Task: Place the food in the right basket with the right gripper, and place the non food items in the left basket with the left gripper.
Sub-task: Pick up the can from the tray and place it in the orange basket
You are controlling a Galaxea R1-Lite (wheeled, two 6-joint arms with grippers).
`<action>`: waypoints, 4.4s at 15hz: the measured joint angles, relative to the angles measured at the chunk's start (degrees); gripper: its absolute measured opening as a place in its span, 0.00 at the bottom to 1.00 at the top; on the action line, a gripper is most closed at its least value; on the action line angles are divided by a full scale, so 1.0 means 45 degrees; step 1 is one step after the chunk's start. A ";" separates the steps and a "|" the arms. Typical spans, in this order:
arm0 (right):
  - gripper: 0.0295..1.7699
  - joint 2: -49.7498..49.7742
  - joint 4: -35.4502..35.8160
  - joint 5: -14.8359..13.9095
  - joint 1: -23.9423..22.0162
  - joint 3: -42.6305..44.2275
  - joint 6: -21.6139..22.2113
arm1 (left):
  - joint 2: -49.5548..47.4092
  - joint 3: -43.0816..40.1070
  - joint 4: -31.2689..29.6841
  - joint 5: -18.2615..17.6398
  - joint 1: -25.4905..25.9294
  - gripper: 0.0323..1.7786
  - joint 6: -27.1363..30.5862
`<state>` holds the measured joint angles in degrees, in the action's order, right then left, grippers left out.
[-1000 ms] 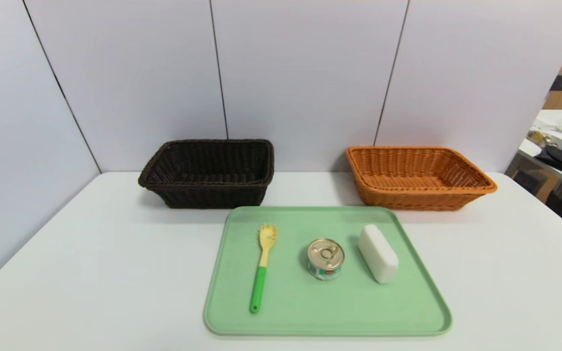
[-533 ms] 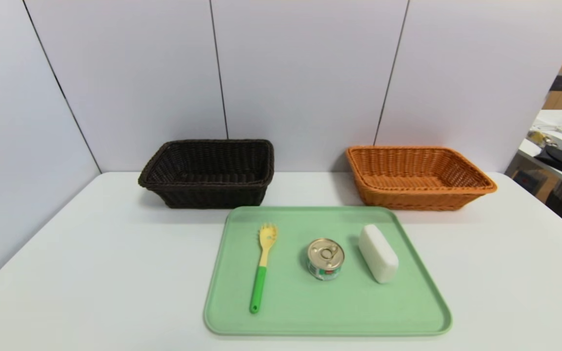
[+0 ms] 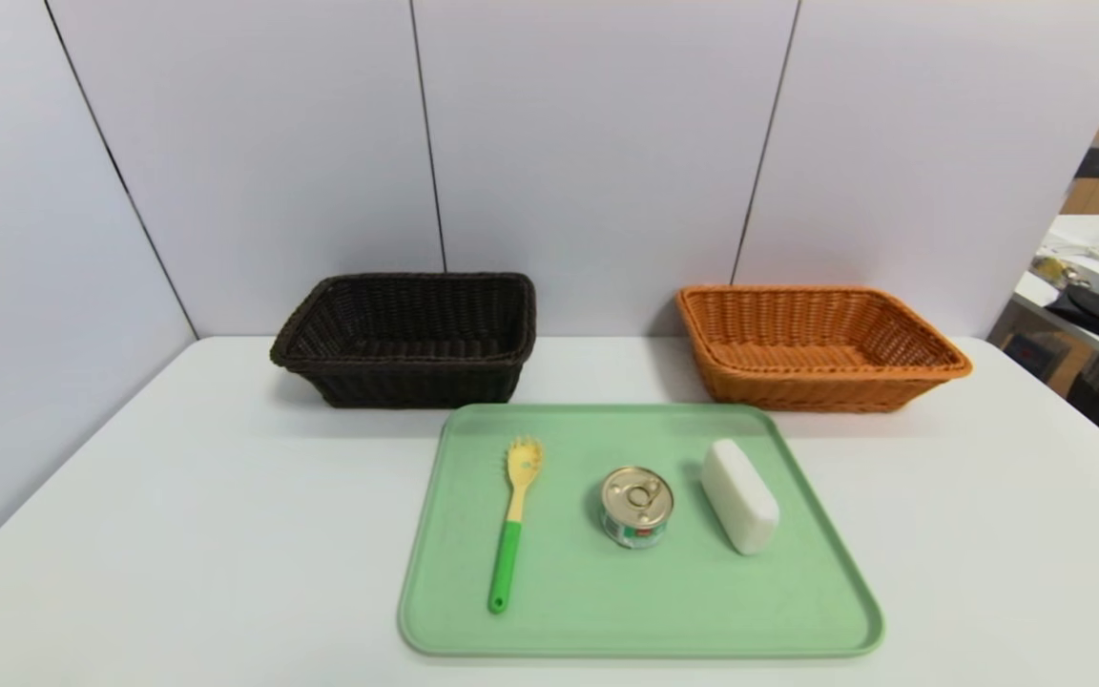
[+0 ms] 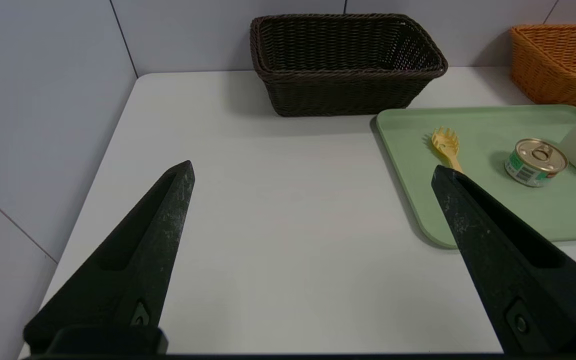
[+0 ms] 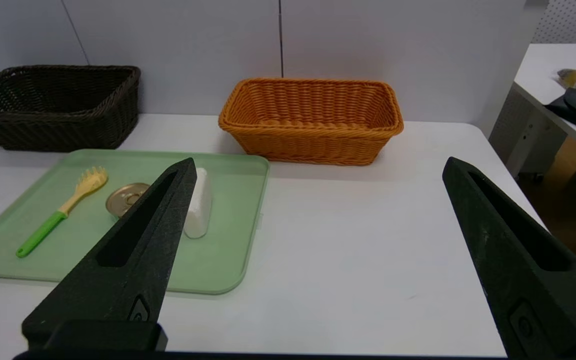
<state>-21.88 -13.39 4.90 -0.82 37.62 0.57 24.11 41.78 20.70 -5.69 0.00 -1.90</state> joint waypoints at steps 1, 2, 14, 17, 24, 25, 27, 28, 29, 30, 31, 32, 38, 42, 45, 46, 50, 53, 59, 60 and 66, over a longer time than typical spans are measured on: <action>0.96 -0.0496 0.0035 0.0049 0.0024 0.0312 0.0014 | 0.0626 0.0271 -0.0309 0.0041 0.0022 0.95 0.0000; 0.96 -0.1029 0.0116 0.0122 0.0065 0.0563 0.0014 | 0.1189 0.0436 -0.0723 0.0157 0.0046 0.95 0.0014; 0.96 -0.6090 0.2113 0.0263 0.1774 0.0146 0.1306 | 0.5935 -0.1433 -0.4448 0.0545 -0.1268 0.95 -0.0826; 0.96 -0.7006 0.2668 -0.0601 0.3359 -0.0062 0.1715 | 0.6261 -0.1498 -0.4410 0.0545 -0.1574 0.95 -0.0813; 0.96 -0.8452 0.3384 -0.2571 0.5564 0.0043 0.2763 | 0.6412 -0.1615 -0.4370 0.0531 -0.1617 0.95 -0.0796; 0.96 -0.8626 0.3384 -0.2742 0.5730 0.0087 0.2763 | 0.6412 -0.1639 -0.4370 0.0531 -0.1617 0.95 -0.0796; 0.96 -0.9005 0.3505 -0.3310 0.6258 0.0152 0.2733 | 0.6412 -0.1647 -0.4370 0.0507 -0.1623 0.95 -0.0783; 0.96 -0.9162 0.3500 -0.3476 0.6466 0.0184 0.2750 | 0.6412 -0.1647 -0.4370 0.0512 -0.1623 0.95 -0.0788; 0.96 -0.9303 0.3489 -0.3524 0.6599 0.0233 0.2755 | 0.6412 -0.1647 -0.4367 0.0512 -0.1623 0.95 -0.0794; 0.96 -0.9414 0.3489 -0.3533 0.6661 0.0301 0.2769 | 0.6412 -0.1647 -0.4356 0.0515 -0.1623 0.95 -0.0788; 0.96 -0.9495 0.3397 -0.3549 0.6721 0.0398 0.2782 | 0.6415 -0.1642 -0.4288 0.0526 -0.1628 0.95 -0.0777; 0.96 -0.9598 0.3370 -0.3581 0.6783 0.0485 0.2782 | 0.6415 -0.1615 -0.4245 0.0526 -0.1634 0.95 -0.0777; 0.96 -1.0663 0.3592 -0.3887 0.8230 0.1249 0.2758 | 0.6412 -0.1658 -0.4210 0.0531 -0.1642 0.95 -0.0753; 0.96 -1.1511 0.3665 -0.3912 0.9129 0.1739 0.2755 | 0.6407 -0.1826 -0.4226 0.0545 -0.1658 0.95 -0.0734; 0.96 -1.2153 0.3841 -0.3966 0.9639 0.1942 0.2983 | 0.6382 -0.1904 -0.4229 0.0710 -0.1658 0.95 -0.0721; 0.96 -1.2299 0.3971 -0.4058 0.9823 0.1942 0.3080 | 0.6363 -0.1923 -0.4226 0.0726 -0.1658 0.95 -0.0721; 0.96 -1.2919 0.4215 -0.5069 1.0741 0.1563 0.3885 | 0.6345 -0.2064 -0.4269 0.0753 -0.1707 0.95 -0.0715; 0.96 -1.3231 0.6618 -0.5375 1.1088 0.0116 0.3443 | 0.6323 -0.2259 -0.4307 0.0764 -0.1734 0.95 -0.0715; 0.96 -1.4547 1.2321 -0.6550 1.2331 -0.2560 0.2487 | 0.6144 -0.3031 -0.4497 0.0777 -0.1799 0.95 -0.0715; 0.96 -1.4742 1.2787 -0.6656 1.2491 -0.2769 0.2468 | 0.6090 -0.3142 -0.4578 0.0775 -0.1799 0.95 -0.0721; 0.96 -1.6354 1.6154 -0.6735 1.2917 -0.4760 0.2316 | 0.5922 -0.3570 -0.4660 0.0796 -0.1793 0.95 -0.0721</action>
<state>-95.48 59.31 -25.41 57.31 16.20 11.00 50.76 25.71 -0.27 -2.11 -8.07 -5.14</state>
